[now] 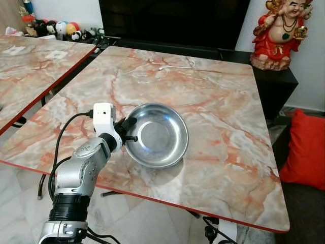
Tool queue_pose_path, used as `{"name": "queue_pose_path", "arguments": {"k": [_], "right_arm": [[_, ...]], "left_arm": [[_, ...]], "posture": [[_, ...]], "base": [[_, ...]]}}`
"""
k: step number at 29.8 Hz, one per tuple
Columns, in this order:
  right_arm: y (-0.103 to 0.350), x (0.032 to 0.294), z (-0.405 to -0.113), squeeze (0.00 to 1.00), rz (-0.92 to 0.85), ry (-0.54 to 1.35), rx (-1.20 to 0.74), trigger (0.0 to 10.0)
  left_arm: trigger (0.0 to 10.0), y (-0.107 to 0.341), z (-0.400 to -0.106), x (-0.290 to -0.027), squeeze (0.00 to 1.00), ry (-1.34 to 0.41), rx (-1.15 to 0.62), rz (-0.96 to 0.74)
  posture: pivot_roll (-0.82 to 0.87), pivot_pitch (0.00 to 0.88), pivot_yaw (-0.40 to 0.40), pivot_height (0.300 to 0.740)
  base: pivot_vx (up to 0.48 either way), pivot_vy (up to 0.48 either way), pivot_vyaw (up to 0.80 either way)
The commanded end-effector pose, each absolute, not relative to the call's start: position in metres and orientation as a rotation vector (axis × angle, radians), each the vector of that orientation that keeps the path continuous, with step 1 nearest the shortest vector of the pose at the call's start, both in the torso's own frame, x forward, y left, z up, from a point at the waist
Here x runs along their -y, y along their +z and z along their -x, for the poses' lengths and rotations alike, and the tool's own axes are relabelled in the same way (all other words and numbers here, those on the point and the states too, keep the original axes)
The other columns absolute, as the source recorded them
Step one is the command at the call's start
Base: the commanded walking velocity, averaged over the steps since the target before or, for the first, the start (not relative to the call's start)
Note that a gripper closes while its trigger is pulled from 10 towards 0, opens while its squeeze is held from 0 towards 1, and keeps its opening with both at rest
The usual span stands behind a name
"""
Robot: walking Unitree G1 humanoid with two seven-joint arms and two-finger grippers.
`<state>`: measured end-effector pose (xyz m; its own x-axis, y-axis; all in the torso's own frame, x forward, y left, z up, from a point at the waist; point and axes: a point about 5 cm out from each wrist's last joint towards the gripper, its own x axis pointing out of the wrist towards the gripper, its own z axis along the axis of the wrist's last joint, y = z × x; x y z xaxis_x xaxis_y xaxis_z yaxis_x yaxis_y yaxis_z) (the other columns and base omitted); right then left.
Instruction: Setting the table
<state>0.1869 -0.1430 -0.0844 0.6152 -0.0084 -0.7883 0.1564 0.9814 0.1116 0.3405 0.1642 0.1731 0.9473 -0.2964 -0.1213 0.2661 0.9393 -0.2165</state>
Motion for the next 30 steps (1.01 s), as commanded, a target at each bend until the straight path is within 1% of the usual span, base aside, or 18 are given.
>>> {"name": "queue_pose_path", "arguments": {"k": [1, 3, 7, 8, 13, 14, 16, 20, 30], "right_arm": [[-0.086, 0.143, -0.185, 0.00, -0.175, -0.096, -0.916, 10.0], [-0.086, 0.142, -0.185, 0.00, -0.176, -0.096, -0.915, 10.0], [-0.085, 0.140, -0.185, 0.00, -0.183, -0.103, -0.914, 10.0], [-0.085, 0.139, -0.185, 0.00, -0.187, -0.107, -0.914, 10.0], [-0.085, 0.139, -0.185, 0.00, -0.193, -0.111, -0.913, 10.0], [-0.085, 0.139, -0.185, 0.00, -0.192, -0.109, -0.914, 10.0], [-0.086, 0.139, -0.185, 0.00, -0.190, -0.106, -0.916, 10.0], [-0.086, 0.139, -0.185, 0.00, -0.189, -0.104, -0.917, 10.0], [-0.086, 0.139, -0.185, 0.00, -0.182, -0.098, -0.919, 10.0]], "left_arm": [[10.0, 0.175, -0.345, -0.171, 0.00, -0.248, -0.189, 0.187], [10.0, 0.174, -0.347, -0.172, 0.00, -0.236, -0.208, 0.184], [10.0, 0.162, -0.351, -0.176, 0.00, -0.217, -0.321, 0.222], [10.0, 0.156, -0.351, -0.175, 0.00, -0.220, -0.361, 0.255], [10.0, 0.149, -0.347, -0.174, 0.00, -0.232, -0.409, 0.310], [10.0, 0.146, -0.346, -0.178, 0.00, -0.221, -0.407, 0.285], [10.0, 0.146, -0.345, -0.180, 0.00, -0.220, -0.402, 0.286], [10.0, 0.135, -0.339, -0.190, 0.00, -0.199, -0.443, 0.328], [10.0, 0.124, -0.329, -0.199, 0.00, -0.192, -0.496, 0.333]], "posture": [[0.08, 0.014, -0.048, 0.740], [0.08, 0.013, -0.044, 0.740], [0.08, 0.008, -0.032, 0.740], [0.07, 0.008, -0.028, 0.740], [0.07, 0.008, -0.025, 0.740], [0.07, 0.007, -0.026, 0.740], [0.08, 0.008, -0.025, 0.740], [0.07, 0.009, -0.025, 0.740], [0.08, 0.004, -0.025, 0.740]], "base": [[0.000, 0.000, 0.00], [0.000, 0.000, 0.00], [0.000, 0.000, 0.00], [0.000, 0.000, 0.00], [0.000, 0.000, 0.00], [0.000, 0.000, 0.00], [0.000, 0.000, 0.00], [0.000, 0.000, 0.00], [0.000, 0.000, 0.00]]}}
